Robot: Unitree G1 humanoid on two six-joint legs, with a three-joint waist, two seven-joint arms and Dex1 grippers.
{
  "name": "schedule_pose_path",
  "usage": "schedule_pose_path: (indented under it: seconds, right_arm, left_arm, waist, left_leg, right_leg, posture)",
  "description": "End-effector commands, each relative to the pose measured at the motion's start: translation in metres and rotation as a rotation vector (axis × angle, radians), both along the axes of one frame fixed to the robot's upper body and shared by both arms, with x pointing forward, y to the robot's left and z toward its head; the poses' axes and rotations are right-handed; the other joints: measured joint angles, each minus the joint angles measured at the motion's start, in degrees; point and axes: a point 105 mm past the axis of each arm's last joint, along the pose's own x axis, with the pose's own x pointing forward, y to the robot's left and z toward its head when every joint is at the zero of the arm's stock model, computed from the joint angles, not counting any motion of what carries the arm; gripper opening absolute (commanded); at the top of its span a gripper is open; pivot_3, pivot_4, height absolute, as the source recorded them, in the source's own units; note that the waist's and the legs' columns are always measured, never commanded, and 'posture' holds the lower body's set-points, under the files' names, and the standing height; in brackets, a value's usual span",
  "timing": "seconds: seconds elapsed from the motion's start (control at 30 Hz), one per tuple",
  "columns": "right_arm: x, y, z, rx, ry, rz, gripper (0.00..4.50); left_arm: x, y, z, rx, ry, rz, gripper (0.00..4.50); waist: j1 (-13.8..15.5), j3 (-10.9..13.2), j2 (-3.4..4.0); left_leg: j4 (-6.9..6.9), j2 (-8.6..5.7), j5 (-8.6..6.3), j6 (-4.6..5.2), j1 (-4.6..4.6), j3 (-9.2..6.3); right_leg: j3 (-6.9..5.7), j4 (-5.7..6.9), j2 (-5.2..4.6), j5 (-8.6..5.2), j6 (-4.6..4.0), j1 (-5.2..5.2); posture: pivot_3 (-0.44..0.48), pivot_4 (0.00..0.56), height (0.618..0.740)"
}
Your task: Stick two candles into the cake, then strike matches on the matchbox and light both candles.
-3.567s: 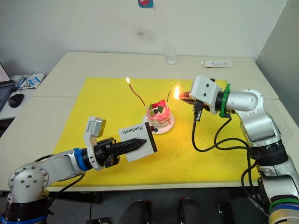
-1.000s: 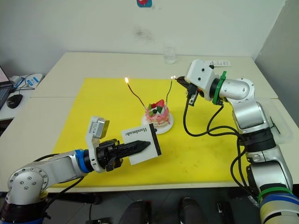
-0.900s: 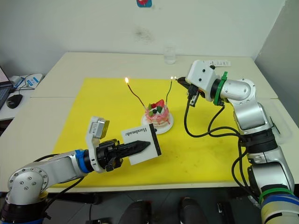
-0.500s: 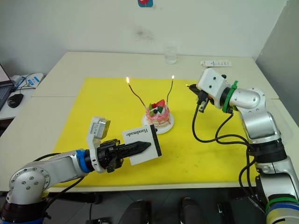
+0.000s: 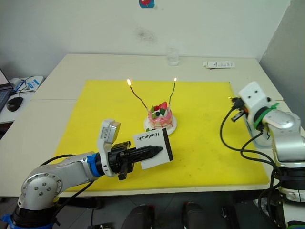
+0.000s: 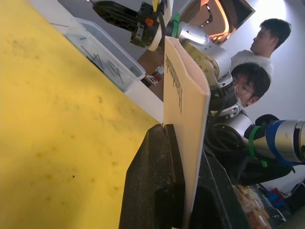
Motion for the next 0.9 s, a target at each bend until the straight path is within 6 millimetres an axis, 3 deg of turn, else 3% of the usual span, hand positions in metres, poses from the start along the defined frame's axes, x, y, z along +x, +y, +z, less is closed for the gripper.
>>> schedule_pose_path:
  seconds: [0.03,0.17,0.4,0.7,0.8,0.9]
  right_arm:
    - [-0.006,-0.032,0.011,0.037,-0.048,-0.162,0.03]
    - [-0.011,-0.063,0.000,0.077,-0.025,-0.341,0.03]
    - [-0.018,-0.090,-0.023,0.098,0.067,-0.465,0.03]
    - [-0.015,-0.100,-0.030,0.111,0.107,-0.490,0.03]
    - [-0.014,-0.104,-0.032,0.113,0.113,-0.492,0.66]
    - [-0.013,-0.106,-0.032,0.111,0.107,-0.493,1.67]
  left_arm:
    - [-0.009,-0.007,0.006,-0.016,-0.049,-0.031,0.00]
    - [-0.012,-0.009,0.006,-0.020,-0.054,-0.043,0.00]
    - [-0.013,-0.009,0.005,-0.021,-0.051,-0.037,0.00]
    - [-0.018,-0.010,0.004,-0.023,-0.047,-0.033,0.00]
    - [-0.019,-0.010,0.004,-0.024,-0.045,-0.029,0.00]
    - [-0.019,-0.009,0.004,-0.024,-0.042,-0.023,0.00]
  waist:
    - [0.00,0.00,0.00]
    - [-0.01,0.00,0.01]
    - [-0.14,-0.02,0.04]
    - [-0.11,-0.03,0.05]
    - [-0.11,-0.03,0.05]
    - [-0.12,-0.03,0.05]
  left_leg:
    - [0.00,0.00,0.00,0.00,0.00,-0.01]
    - [-0.01,0.01,0.00,0.00,-0.02,-0.01]
    - [0.00,0.00,0.00,0.00,0.01,0.00]
    - [0.00,0.00,0.00,0.00,0.00,-0.01]
    - [0.00,-0.01,0.00,0.00,0.00,0.00]
    - [0.00,-0.01,0.00,0.00,0.00,0.00]
  right_leg:
    - [-0.01,-0.01,0.05,0.00,0.00,0.00]
    - [0.02,-0.01,0.07,0.00,0.00,0.00]
    - [0.05,0.01,0.09,0.00,0.01,0.00]
    - [0.03,-0.01,0.11,0.00,0.02,0.00]
    - [0.05,-0.01,0.12,0.00,0.02,0.01]
    - [0.05,-0.02,0.12,0.00,0.02,0.01]
  posture:
    - [0.000,0.150,0.740]
    - [0.000,0.150,0.740]
    - [0.000,0.150,0.740]
    - [0.000,0.150,0.740]
    - [0.000,0.150,0.740]
    - [0.000,0.150,0.740]
